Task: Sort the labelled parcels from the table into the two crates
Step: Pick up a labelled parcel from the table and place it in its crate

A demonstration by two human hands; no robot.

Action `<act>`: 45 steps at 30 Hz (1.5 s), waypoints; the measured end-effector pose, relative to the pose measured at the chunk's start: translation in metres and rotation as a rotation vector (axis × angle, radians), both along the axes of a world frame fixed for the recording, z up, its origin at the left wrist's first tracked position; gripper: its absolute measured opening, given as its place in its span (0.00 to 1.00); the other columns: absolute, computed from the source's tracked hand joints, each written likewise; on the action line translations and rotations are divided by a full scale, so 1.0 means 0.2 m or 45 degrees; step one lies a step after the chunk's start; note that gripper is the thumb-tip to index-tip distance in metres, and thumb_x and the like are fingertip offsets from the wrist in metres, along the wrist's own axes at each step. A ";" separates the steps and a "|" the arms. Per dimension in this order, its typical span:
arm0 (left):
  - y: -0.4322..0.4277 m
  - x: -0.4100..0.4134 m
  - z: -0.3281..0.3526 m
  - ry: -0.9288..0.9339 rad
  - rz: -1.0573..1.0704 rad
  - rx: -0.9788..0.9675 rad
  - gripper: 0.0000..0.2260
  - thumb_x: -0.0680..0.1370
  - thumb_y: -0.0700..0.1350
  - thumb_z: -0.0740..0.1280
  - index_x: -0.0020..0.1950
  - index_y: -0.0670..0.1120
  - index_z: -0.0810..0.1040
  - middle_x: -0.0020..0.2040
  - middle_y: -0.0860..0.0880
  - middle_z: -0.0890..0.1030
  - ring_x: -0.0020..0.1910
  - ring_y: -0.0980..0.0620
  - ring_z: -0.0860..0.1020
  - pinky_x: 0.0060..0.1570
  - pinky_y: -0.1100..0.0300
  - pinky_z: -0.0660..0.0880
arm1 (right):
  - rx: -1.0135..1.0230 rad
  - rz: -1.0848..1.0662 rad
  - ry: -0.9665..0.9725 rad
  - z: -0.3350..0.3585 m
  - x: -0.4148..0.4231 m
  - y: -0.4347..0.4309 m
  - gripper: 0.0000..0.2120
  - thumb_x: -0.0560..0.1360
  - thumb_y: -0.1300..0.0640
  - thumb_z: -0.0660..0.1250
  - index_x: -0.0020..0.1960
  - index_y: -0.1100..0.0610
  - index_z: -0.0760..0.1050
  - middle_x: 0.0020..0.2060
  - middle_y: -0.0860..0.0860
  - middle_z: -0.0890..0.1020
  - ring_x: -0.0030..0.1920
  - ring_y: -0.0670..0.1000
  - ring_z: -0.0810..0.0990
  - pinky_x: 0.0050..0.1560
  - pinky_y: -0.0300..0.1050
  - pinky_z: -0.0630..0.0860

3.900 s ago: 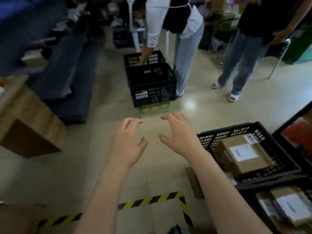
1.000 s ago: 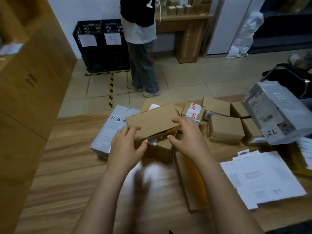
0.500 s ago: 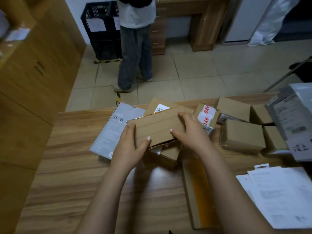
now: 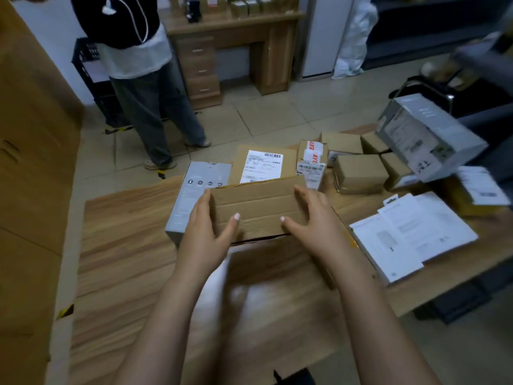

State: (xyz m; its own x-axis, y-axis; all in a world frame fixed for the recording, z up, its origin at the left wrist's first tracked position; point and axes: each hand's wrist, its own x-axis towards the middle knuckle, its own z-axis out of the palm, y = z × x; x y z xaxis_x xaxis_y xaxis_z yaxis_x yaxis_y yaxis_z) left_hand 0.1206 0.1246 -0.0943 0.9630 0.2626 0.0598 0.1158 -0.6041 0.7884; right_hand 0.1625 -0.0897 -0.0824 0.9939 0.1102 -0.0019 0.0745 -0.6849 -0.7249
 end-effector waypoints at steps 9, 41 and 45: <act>0.13 -0.44 -0.19 0.162 -0.178 -0.117 0.38 0.76 0.58 0.67 0.79 0.53 0.50 0.77 0.51 0.60 0.74 0.52 0.63 0.70 0.46 0.66 | 0.105 -0.267 0.209 -0.21 -0.61 0.08 0.46 0.70 0.47 0.73 0.79 0.47 0.49 0.73 0.50 0.69 0.69 0.50 0.72 0.67 0.54 0.73; 0.10 -0.72 -0.60 0.322 -0.292 -0.064 0.27 0.67 0.46 0.79 0.62 0.55 0.73 0.62 0.57 0.72 0.57 0.62 0.70 0.54 0.70 0.68 | 0.154 -0.498 0.257 -0.55 -0.90 0.02 0.27 0.74 0.58 0.72 0.71 0.52 0.68 0.60 0.43 0.74 0.48 0.38 0.73 0.48 0.34 0.69; 0.10 -0.70 -0.62 0.357 -0.399 0.128 0.35 0.68 0.47 0.78 0.72 0.48 0.67 0.68 0.53 0.68 0.63 0.58 0.68 0.58 0.66 0.64 | 0.099 -0.518 0.317 -0.62 -0.91 0.01 0.28 0.73 0.58 0.72 0.71 0.54 0.68 0.64 0.48 0.75 0.59 0.47 0.74 0.56 0.39 0.70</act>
